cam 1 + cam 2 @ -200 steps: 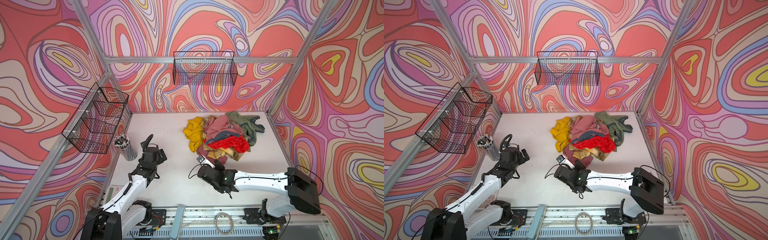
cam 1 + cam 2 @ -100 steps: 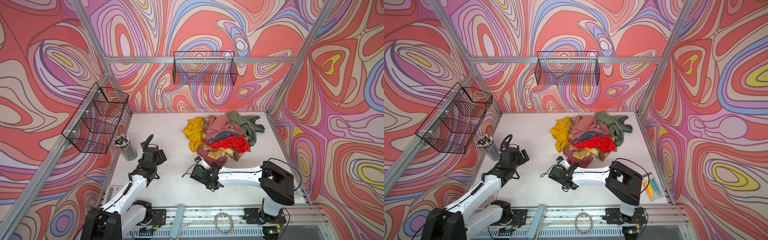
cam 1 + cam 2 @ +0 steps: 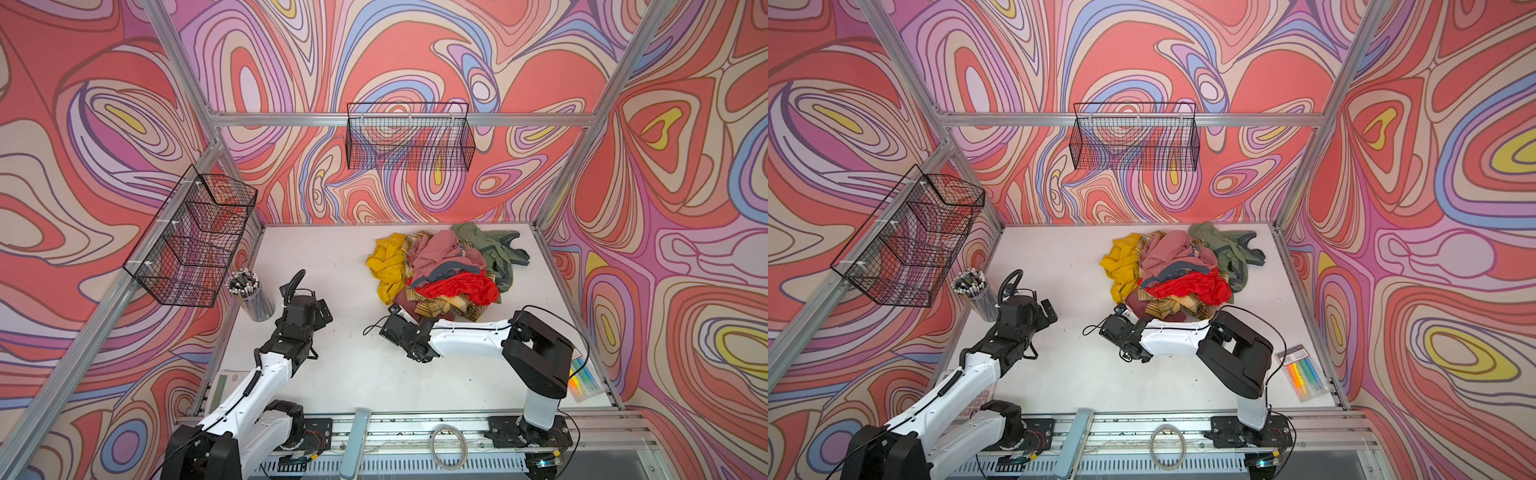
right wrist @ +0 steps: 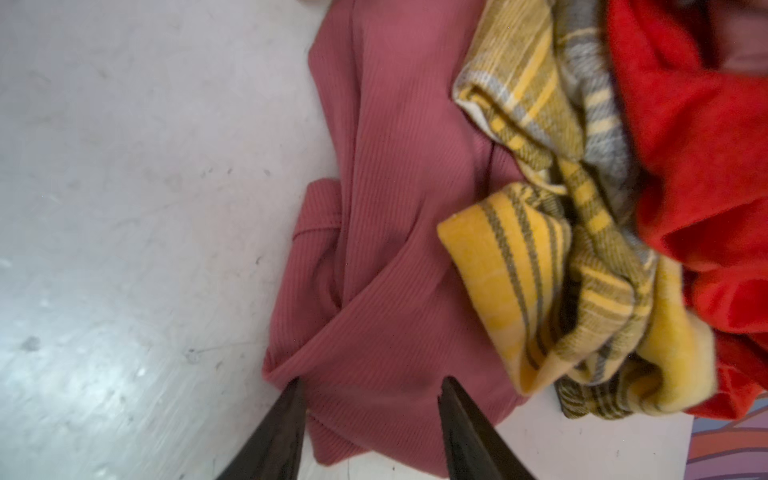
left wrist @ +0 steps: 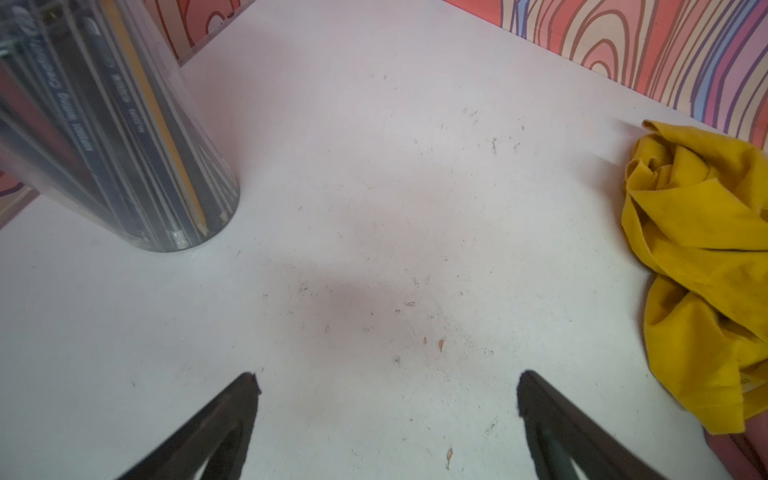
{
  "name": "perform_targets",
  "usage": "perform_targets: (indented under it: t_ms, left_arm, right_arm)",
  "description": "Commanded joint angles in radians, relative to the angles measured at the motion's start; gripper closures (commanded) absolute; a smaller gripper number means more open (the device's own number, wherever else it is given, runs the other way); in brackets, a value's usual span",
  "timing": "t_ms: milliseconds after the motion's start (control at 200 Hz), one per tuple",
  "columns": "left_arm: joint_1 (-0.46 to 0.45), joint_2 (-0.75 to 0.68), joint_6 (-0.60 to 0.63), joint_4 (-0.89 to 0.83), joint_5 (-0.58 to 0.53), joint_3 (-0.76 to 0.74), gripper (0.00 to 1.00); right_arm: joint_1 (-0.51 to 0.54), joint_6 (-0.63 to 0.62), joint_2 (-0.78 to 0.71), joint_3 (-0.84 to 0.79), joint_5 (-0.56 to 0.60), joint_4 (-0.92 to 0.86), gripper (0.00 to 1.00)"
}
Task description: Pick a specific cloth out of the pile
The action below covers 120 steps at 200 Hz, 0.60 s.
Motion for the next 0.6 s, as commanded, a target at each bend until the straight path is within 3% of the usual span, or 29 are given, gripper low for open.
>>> perform_targets:
  t_ms: [0,215,371,596]
  left_arm:
    - [-0.004,-0.031,0.006,-0.047,-0.021,-0.012,0.0]
    - [-0.004,-0.031,-0.012,-0.06,-0.003,-0.012,0.0]
    - [-0.004,-0.04,-0.021,-0.07,0.011,-0.019,0.0]
    - [-0.004,-0.045,-0.027,-0.065,0.018,-0.022,0.0]
  right_arm:
    - [0.002,0.012,-0.001,-0.027,-0.038,-0.013,0.46]
    - [-0.007,-0.009,0.108,0.075,-0.048,-0.06,0.42]
    - [-0.034,-0.007,0.118,0.065,-0.057,-0.064,0.44]
    - [-0.088,-0.024,0.081,0.069,-0.049,-0.043,0.8]
